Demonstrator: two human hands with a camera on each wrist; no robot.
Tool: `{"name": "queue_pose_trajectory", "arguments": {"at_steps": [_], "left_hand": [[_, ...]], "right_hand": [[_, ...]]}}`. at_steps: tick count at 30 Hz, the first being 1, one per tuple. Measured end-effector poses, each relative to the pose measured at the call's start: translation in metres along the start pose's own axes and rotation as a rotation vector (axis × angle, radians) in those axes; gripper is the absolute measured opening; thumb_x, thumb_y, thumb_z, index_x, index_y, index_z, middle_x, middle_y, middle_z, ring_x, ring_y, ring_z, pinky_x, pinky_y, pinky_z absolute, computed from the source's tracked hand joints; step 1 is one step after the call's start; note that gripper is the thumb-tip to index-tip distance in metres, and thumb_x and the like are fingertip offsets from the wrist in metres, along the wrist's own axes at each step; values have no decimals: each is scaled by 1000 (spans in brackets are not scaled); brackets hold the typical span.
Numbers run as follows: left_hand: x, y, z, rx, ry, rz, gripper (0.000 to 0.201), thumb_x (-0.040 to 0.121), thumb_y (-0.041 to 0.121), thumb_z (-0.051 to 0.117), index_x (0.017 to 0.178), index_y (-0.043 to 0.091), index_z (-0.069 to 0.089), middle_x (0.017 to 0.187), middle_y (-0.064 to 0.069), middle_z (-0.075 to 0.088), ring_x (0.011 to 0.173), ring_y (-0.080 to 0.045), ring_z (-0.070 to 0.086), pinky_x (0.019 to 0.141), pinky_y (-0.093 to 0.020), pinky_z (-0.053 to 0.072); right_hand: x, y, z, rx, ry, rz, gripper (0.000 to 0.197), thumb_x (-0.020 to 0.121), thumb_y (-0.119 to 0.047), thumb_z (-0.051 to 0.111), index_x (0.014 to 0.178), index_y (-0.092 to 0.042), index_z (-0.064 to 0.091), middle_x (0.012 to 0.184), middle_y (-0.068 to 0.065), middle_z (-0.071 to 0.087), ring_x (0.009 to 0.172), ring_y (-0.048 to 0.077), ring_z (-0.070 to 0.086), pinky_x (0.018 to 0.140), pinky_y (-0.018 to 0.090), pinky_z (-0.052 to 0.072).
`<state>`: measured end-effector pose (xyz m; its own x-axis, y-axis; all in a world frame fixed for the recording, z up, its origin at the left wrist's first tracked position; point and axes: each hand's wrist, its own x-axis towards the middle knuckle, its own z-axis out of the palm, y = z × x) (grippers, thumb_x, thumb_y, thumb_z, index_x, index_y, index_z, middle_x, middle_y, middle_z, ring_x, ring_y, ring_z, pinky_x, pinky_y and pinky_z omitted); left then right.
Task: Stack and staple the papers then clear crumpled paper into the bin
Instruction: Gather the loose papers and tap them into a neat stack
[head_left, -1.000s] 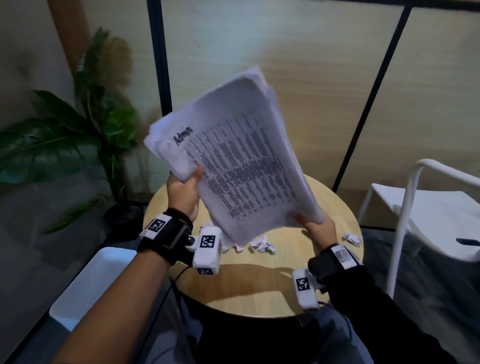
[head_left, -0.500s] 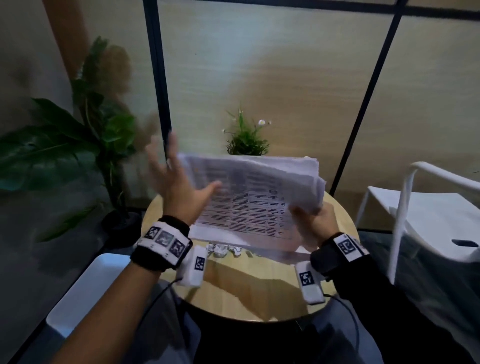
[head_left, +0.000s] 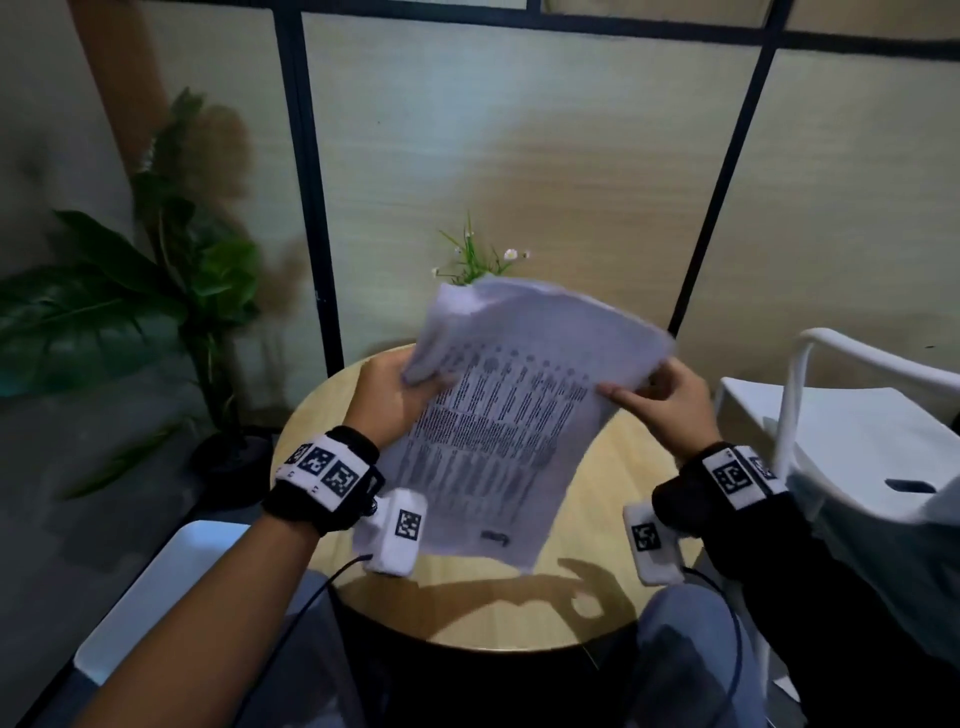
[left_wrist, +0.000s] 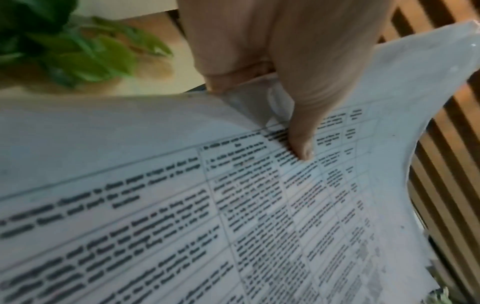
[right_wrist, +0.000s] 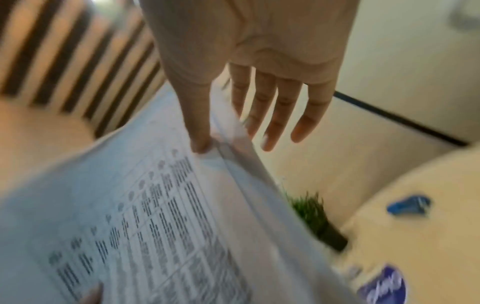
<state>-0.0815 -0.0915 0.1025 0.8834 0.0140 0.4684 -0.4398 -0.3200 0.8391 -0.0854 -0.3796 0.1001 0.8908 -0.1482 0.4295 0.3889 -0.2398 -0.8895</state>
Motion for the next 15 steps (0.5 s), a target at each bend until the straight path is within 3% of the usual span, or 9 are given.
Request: {"name": "queue_pose_trajectory", "arguments": {"at_steps": [2,4,6,8,12,15], "left_hand": [[0,-3,2,-99,45,-79,18,78,8,73,73,-6,62,67,-8,59,65,-14,52,62,-24,45],[-6,-4,10,-117,17,-90,13,79,7,72,77,-4,63,72,-12,62,66,-15,59,67,-30,50],[-16,-7,17,-150,-42,-108,11,78,4,72,81,11,64,77,-3,66,64,0,64,66,-19,55],[-21,-16,18,-206,-30,-163,24,74,7,75,92,19,66,87,2,69,72,3,67,74,-19,58],[-23,-34,9,-227,51,-245,40,70,10,80,106,16,65,95,8,69,80,2,67,71,-14,56],[-27,-43,13,-258,71,-294,50,69,3,79,115,8,60,100,2,67,86,-4,65,81,-28,56]], "right_hand": [[-8,4,9,266,-33,152,49,63,-15,81,107,-13,61,105,7,69,91,19,68,72,23,57],[-15,7,24,385,-57,210,58,51,-24,86,103,-12,65,100,4,73,89,18,71,76,30,59],[-21,6,39,374,-23,213,46,54,-14,86,96,-7,69,88,3,76,83,19,72,78,36,60],[-22,3,48,353,-7,196,34,62,3,81,92,-8,70,84,2,75,80,19,72,78,37,60],[-20,6,50,290,-51,208,36,60,1,83,92,-10,69,90,5,74,83,21,71,74,35,59],[-26,27,55,213,-41,273,46,59,0,84,101,-4,66,97,10,72,90,25,69,77,36,59]]}}
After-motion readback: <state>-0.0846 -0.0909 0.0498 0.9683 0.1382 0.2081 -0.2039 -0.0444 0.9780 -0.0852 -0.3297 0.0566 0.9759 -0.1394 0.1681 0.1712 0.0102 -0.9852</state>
